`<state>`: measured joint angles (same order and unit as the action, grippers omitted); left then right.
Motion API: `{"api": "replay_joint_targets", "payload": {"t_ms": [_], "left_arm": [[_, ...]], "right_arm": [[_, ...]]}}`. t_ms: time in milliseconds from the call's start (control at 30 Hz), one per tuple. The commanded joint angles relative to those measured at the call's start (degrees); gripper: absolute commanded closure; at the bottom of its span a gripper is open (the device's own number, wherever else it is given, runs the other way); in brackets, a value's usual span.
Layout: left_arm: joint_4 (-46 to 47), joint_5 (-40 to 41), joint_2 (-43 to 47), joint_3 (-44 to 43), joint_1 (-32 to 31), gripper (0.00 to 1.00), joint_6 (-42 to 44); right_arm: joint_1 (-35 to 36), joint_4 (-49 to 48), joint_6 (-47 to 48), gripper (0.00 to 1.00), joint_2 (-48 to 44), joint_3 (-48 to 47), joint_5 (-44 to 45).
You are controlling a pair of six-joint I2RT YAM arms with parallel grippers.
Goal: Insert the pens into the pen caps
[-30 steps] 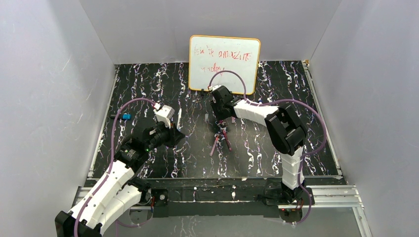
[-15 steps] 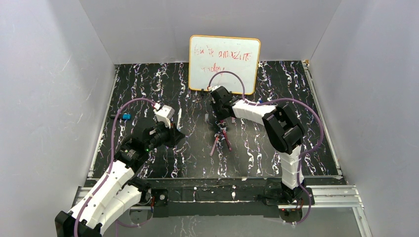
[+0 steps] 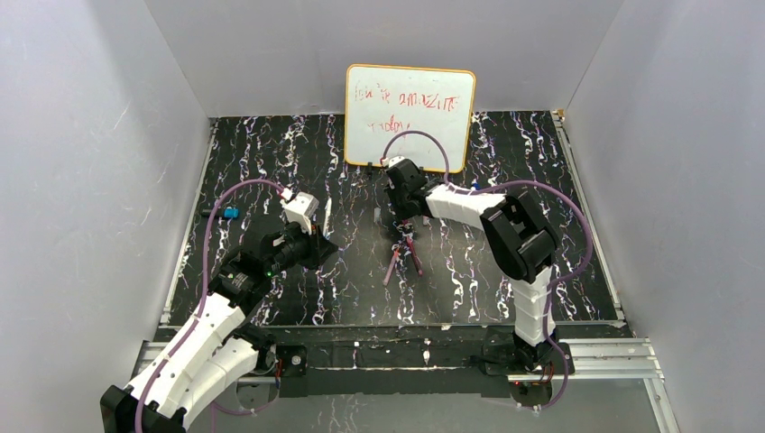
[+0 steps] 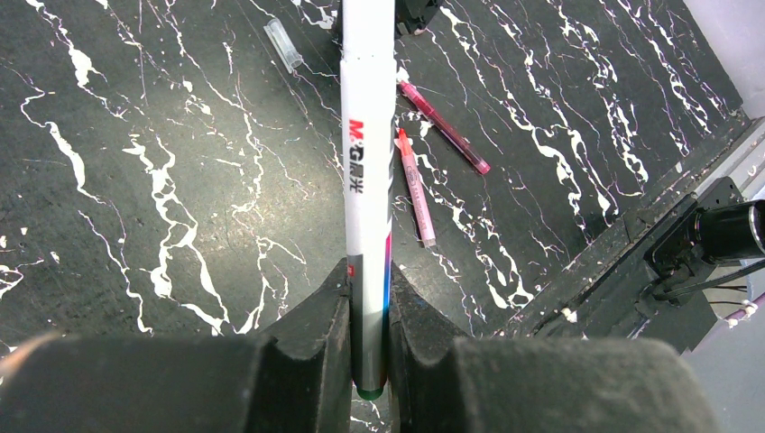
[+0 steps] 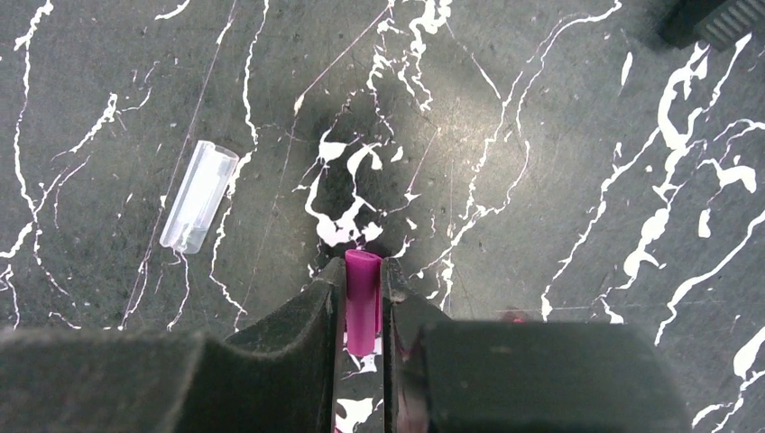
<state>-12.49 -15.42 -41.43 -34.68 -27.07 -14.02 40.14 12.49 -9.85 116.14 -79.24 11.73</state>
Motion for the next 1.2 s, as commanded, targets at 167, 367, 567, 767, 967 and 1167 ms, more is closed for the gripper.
{"api": "replay_joint_targets", "payload": {"t_ms": [167, 367, 567, 767, 967, 1167], "left_arm": [[-0.8, 0.2, 0.1, -1.6, 0.3, 1.00, 0.1], [-0.3, -0.8, -0.7, -1.4, 0.3, 1.00, -0.2], [2.9, -5.3, -2.3, -0.7, 0.3, 1.00, -1.9], [11.8, -9.9, -2.4, 2.2, 0.3, 1.00, -7.5], [20.8, -13.7, -4.2, 4.0, 0.3, 1.00, -10.8], [28.7, -16.1, -4.3, 6.7, 0.3, 1.00, -14.2]], "right_arm": [[-0.1, -9.3, -2.8, 0.81, -8.8, 5.5, -2.3], [-0.1, -12.8, -3.4, 0.81, -14.1, 8.0, -1.9], [0.1, -18.8, -5.2, 0.81, -21.7, 10.6, -4.3], [1.0, -23.2, -8.1, 0.80, -28.2, 9.7, -7.1], [2.5, -28.9, -12.3, 0.80, -31.1, 7.7, -10.2], [2.8, -36.6, -19.7, 0.80, -32.2, 7.9, -15.9]]}}
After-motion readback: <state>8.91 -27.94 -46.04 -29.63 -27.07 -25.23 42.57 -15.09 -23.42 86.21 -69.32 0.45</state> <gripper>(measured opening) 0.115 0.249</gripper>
